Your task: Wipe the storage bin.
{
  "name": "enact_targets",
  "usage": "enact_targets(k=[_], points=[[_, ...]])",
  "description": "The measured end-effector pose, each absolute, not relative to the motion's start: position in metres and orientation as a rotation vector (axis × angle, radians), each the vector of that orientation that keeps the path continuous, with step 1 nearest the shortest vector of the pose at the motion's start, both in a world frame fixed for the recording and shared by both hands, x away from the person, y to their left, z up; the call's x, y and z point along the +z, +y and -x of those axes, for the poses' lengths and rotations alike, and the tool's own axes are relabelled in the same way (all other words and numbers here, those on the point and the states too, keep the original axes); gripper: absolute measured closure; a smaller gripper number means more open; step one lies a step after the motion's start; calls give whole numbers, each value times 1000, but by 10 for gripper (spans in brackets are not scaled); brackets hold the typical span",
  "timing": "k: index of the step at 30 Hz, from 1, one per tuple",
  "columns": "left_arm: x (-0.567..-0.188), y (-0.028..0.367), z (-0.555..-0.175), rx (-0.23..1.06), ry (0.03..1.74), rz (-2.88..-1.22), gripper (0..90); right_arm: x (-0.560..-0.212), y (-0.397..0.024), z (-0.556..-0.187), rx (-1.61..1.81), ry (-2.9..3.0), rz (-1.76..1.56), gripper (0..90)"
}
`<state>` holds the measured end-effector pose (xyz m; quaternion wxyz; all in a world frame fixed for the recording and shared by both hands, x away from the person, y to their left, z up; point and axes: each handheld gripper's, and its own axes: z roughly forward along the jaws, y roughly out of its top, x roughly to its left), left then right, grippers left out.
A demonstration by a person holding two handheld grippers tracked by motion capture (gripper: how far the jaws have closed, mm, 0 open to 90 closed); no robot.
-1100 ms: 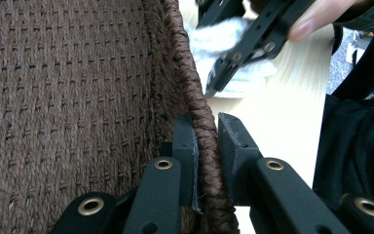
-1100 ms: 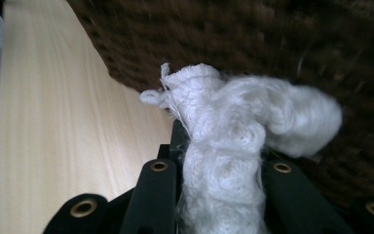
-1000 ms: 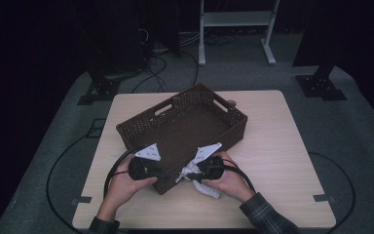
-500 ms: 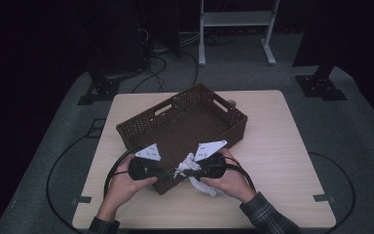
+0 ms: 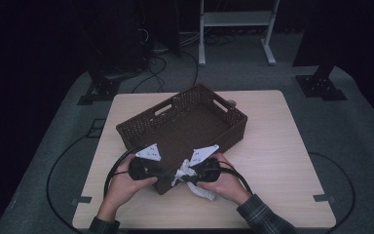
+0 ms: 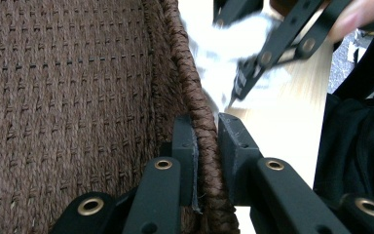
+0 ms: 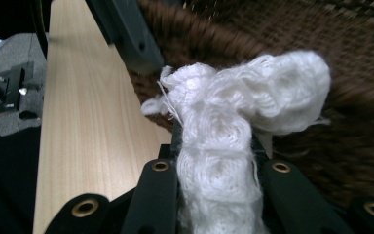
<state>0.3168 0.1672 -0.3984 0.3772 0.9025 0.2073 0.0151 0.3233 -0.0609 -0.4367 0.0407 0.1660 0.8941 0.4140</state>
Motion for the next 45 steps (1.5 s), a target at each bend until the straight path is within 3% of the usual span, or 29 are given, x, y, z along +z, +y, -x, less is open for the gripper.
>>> enact_targets(k=[12, 24, 36, 45], points=[[-399, 167, -317, 32, 532, -2302, 777, -473, -41, -323, 1156, 2845, -475, 752], [-399, 166, -316, 31, 533, -2304, 776, -438, -44, -313, 1247, 2769, -411, 751], [-399, 166, -317, 30, 525, -2305, 775, -470, -21, -310, 1171, 2847, -379, 751], [-399, 163, -316, 23, 525, -2300, 771, -459, -12, -298, 1233, 2827, -327, 751]])
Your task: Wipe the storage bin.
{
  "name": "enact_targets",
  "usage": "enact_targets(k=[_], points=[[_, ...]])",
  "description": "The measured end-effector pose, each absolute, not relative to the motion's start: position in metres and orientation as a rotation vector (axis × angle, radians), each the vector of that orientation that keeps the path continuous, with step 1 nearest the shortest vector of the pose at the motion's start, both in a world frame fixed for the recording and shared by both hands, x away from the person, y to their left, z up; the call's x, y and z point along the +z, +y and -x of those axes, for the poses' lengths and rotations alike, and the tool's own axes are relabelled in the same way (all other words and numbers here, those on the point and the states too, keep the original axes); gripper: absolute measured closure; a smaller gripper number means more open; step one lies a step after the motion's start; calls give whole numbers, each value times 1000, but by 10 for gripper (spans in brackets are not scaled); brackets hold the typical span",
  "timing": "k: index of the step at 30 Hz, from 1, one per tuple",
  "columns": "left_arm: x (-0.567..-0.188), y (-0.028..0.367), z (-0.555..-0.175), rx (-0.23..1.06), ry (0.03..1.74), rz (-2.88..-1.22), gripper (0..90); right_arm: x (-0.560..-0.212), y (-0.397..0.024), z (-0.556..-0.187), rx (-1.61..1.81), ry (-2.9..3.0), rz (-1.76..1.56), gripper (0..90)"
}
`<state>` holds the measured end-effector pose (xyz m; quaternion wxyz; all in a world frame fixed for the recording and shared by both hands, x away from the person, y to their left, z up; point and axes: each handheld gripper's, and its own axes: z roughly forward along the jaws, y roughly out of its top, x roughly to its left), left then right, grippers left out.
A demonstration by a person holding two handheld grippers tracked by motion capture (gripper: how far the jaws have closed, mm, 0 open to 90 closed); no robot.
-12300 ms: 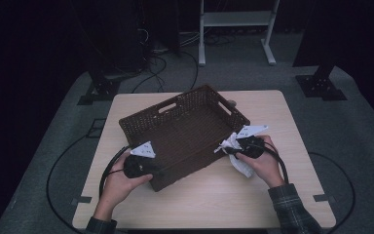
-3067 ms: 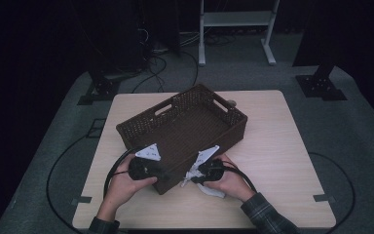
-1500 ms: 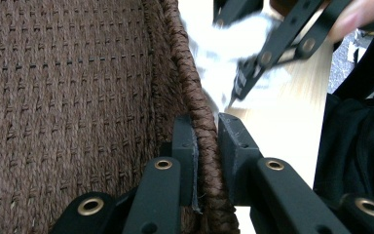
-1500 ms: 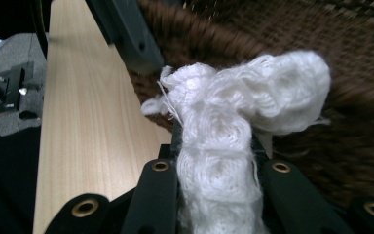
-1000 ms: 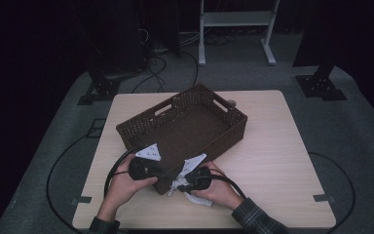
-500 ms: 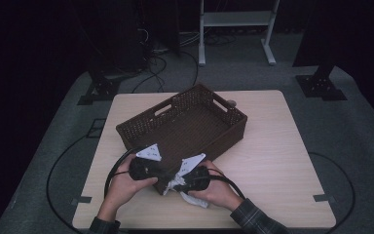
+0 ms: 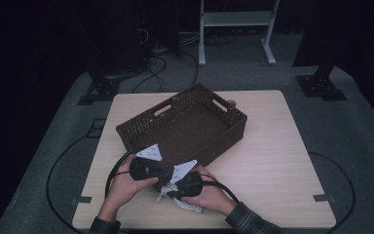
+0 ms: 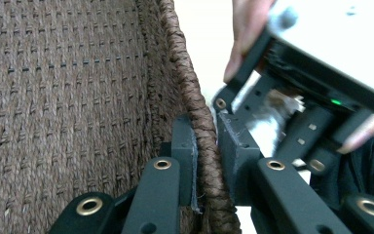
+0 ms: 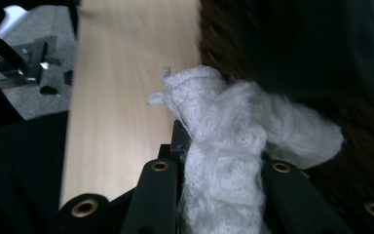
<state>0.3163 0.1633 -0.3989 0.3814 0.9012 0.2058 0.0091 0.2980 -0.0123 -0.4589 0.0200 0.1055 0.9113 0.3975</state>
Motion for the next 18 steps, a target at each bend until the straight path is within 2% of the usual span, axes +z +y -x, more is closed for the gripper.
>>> enact_targets(k=[8, 12, 18], points=[[-399, 161, -315, 18, 526, -2288, 768, -439, -5, -284, 1322, 2782, -247, 751], [-399, 162, -316, 21, 526, -2287, 761, -444, -7, -284, 1306, 2794, -252, 751], [-394, 167, -316, 42, 526, -2271, 696, -450, -26, -288, 1263, 2799, -290, 751]])
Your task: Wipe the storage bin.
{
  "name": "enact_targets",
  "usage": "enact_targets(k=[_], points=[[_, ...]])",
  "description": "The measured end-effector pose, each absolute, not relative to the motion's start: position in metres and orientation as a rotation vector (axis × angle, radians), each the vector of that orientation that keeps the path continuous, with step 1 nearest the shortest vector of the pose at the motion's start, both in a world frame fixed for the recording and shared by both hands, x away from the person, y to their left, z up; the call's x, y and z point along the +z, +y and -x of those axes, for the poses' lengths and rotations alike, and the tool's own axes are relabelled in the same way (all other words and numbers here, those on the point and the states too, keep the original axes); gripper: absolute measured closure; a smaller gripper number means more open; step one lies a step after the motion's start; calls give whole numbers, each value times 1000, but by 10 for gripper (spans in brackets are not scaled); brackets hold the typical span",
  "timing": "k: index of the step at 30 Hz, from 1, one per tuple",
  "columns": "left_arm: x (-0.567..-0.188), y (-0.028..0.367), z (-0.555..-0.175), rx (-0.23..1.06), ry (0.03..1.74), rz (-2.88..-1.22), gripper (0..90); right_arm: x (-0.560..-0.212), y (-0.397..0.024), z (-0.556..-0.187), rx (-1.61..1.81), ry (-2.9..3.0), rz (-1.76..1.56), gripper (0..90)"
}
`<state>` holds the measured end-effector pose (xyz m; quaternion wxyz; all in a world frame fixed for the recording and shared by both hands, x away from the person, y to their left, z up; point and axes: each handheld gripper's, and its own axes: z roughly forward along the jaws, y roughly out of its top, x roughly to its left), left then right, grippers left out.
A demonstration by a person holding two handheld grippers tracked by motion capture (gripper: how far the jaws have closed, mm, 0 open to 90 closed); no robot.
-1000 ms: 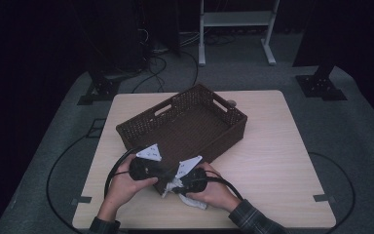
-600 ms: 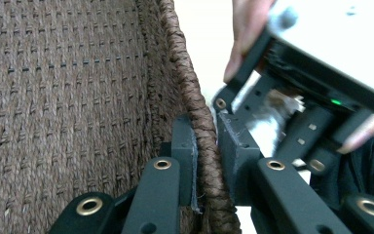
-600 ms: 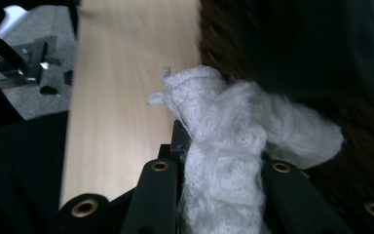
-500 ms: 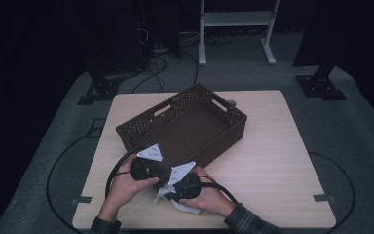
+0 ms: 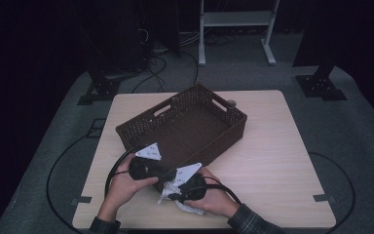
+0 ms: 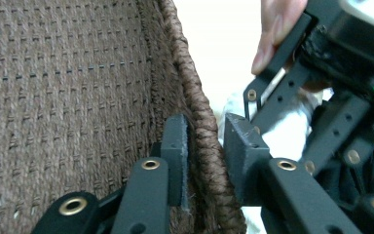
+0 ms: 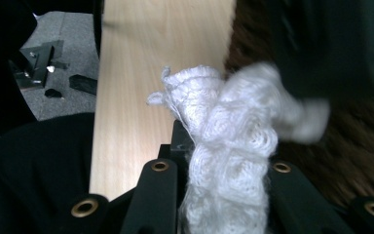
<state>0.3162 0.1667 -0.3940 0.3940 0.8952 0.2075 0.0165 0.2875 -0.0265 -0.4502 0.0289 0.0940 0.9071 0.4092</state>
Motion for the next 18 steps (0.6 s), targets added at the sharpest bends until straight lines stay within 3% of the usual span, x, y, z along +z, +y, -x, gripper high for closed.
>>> enact_targets(k=[6, 11, 14, 16, 18], points=[[-382, 182, -314, 74, 537, -2223, 671, -452, -54, -291, 1243, 2778, -376, 751], [-375, 192, -312, 69, 539, -2188, 713, -453, -86, -294, 1230, 2758, -480, 751], [-373, 197, -311, 68, 537, -2183, 769, -454, -99, -295, 1226, 2741, -534, 750], [-371, 204, -309, 73, 549, -2193, 875, -454, -122, -300, 1221, 2702, -602, 751], [-371, 208, -307, 80, 557, -2194, 897, -453, -136, -303, 1211, 2667, -641, 751]])
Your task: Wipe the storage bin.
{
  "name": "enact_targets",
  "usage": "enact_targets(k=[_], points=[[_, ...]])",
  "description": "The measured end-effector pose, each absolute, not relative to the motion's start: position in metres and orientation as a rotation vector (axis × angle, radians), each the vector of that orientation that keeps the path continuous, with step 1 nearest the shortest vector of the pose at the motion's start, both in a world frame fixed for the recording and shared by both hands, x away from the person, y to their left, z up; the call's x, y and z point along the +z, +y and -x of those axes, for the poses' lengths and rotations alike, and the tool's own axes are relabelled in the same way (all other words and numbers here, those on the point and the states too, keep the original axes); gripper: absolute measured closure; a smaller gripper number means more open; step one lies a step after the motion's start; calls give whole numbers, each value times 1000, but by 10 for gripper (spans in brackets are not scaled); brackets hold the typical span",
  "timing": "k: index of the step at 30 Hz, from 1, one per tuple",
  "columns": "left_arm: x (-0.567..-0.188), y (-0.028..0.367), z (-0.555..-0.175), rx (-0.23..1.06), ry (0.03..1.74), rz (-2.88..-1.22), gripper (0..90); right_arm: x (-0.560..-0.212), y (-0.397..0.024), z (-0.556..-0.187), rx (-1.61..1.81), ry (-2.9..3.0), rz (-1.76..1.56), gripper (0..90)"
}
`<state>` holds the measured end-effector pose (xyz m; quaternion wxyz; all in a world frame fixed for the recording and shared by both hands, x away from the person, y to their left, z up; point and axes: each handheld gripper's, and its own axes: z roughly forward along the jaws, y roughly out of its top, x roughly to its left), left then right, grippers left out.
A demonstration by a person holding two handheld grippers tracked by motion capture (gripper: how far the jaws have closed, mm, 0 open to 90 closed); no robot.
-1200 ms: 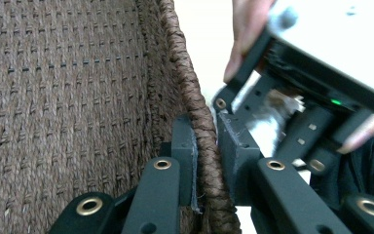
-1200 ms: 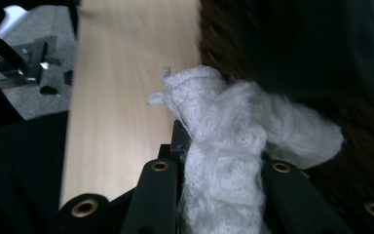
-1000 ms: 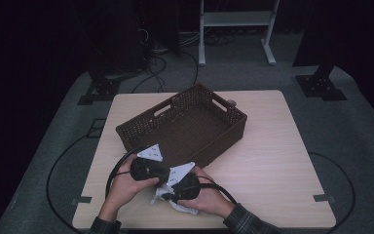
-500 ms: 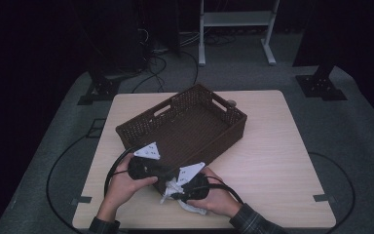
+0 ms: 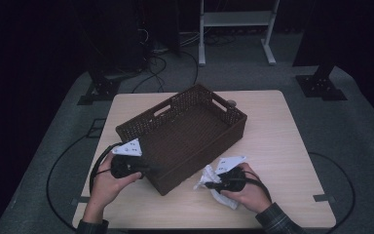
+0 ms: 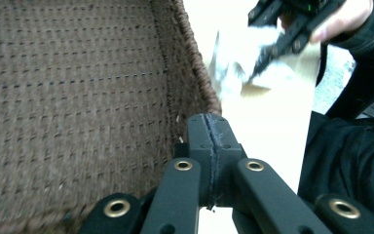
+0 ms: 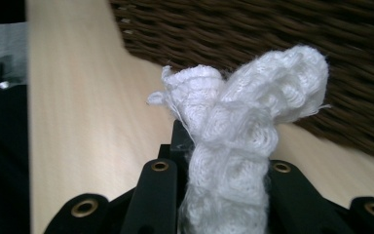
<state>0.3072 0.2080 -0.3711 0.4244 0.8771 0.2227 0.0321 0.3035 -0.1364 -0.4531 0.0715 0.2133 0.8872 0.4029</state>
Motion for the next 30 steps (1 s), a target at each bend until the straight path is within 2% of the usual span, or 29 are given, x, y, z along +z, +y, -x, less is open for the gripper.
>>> enact_targets(k=[14, 30], points=[[-379, 237, -296, 104, 631, -2191, 890, -453, -215, -314, 1134, 2491, -899, 750], [-388, 205, -302, 34, 560, -2177, 893, -453, -238, -313, 1100, 2436, -966, 750]])
